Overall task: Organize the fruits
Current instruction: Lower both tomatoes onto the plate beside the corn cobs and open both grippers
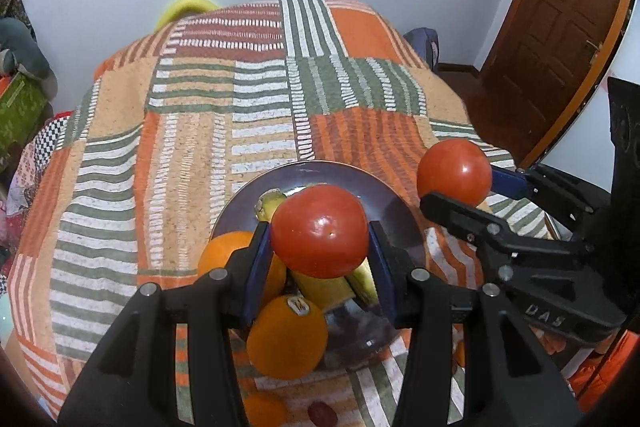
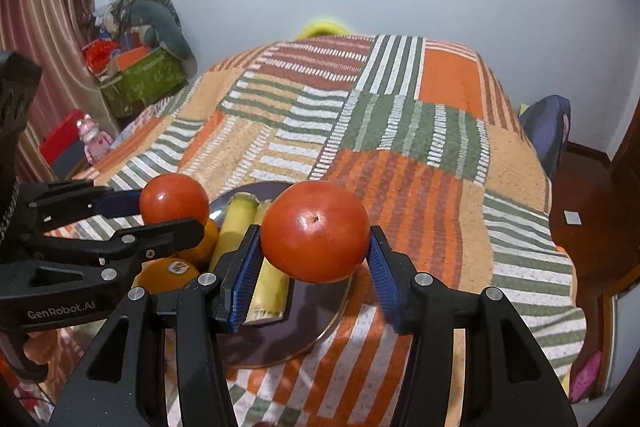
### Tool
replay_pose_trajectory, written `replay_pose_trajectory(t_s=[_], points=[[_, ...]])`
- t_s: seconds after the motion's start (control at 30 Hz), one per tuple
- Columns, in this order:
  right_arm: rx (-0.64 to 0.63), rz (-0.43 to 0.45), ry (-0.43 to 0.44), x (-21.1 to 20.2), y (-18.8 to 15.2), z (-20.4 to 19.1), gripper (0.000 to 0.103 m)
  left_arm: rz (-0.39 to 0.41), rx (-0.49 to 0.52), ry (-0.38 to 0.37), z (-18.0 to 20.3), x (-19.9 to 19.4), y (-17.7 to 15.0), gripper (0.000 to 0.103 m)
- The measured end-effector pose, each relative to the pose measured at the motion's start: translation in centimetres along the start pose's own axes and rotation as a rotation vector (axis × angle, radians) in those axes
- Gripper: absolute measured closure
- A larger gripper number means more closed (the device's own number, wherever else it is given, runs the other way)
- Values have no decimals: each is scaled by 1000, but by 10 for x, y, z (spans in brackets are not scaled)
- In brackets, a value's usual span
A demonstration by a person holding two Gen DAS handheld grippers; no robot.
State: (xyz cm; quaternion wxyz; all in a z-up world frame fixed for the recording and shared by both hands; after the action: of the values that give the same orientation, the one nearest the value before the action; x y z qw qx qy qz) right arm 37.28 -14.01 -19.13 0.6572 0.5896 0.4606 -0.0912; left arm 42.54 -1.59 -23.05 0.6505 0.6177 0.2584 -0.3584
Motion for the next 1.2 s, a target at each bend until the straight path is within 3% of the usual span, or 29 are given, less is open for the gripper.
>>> replay_pose_trajectory(t_s=[0.27, 0.43, 0.87, 0.93, 1.0, 1.1, 1.2], points=[[-40, -56, -13, 26, -3, 3, 55, -63, 8, 21, -8, 35, 4, 56], [-61, -113, 0, 44, -8, 8, 55, -111, -2, -9, -9, 49, -1, 56], [-100, -143, -12, 60, -15, 8, 54, -101, 11, 15, -10, 54, -4, 55], [-108, -149, -17, 60, -15, 7, 54, -99, 2, 13, -11, 53, -4, 53], [-108, -158, -11, 60, -16, 6, 53, -99, -16, 0, -11, 51, -3, 41], [-111, -146, 17, 55, -14, -1, 44, -73, -20, 20, -10, 41, -1, 29], [-150, -109, 1, 45, -12, -9, 41, -48, 5, 36, -8, 30, 1, 27]])
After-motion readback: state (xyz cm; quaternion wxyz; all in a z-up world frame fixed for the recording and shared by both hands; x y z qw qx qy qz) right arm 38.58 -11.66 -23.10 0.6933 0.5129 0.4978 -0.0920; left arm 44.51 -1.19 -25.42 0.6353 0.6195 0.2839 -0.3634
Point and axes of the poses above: each gripper's, at about its wrist camera, not at the fingertips, and x roughly the way its jaws point, z to its right, y to its top, the point moved 7 cm from there along x, roughly the way its jaws point, and after that the axes turned 2 degrees about z, right-handed, at the moved point
